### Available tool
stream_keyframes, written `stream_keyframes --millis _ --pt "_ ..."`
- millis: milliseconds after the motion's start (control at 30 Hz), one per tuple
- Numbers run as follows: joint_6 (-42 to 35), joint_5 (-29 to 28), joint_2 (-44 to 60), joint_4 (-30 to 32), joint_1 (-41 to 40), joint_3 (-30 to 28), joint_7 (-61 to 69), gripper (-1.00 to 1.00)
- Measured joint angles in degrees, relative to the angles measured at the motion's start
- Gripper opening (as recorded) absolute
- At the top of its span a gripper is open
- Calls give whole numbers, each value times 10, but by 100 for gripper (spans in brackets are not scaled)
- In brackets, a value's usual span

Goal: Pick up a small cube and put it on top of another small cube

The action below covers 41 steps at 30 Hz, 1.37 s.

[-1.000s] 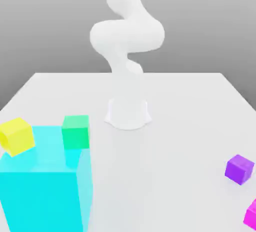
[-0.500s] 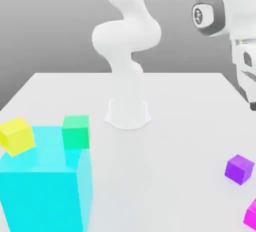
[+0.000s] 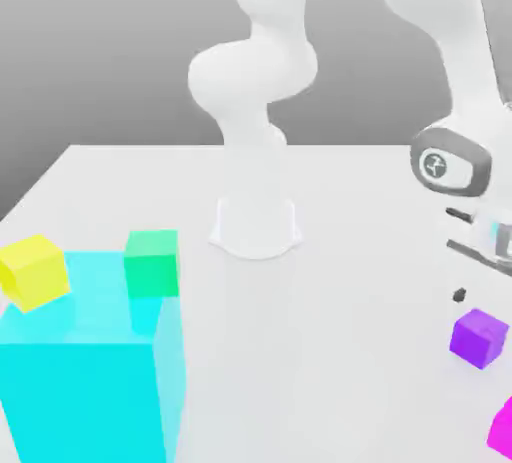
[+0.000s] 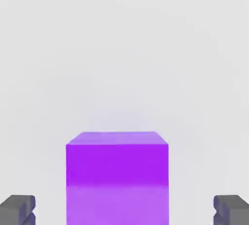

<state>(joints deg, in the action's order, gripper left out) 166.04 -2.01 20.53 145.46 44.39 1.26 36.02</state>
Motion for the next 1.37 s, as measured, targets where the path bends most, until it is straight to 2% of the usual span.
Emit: stream_keyframes --millis 233,433,533,667,933,1100,1233,1267,1367 --pt "3 0 5 -1 1 -1 0 -100" --pt "-89 16 -101 12 -11 -1 16 -100" --pt "-152 34 -138 -18 -56 -36 53 -100" --pt "-235 37 -181 -64 -154 -87 90 -100" --pt "-398 7 -256 -154 -333 -179 140 -100" --pt "-488 -19 -293 -203 -415 -248 164 -100" --pt "-441 -14 -271 -174 -438 -276 180 -100" --pt "-426 -12 -265 -165 -439 -278 183 100" --pt "-426 -12 -265 -165 -439 -278 183 100"
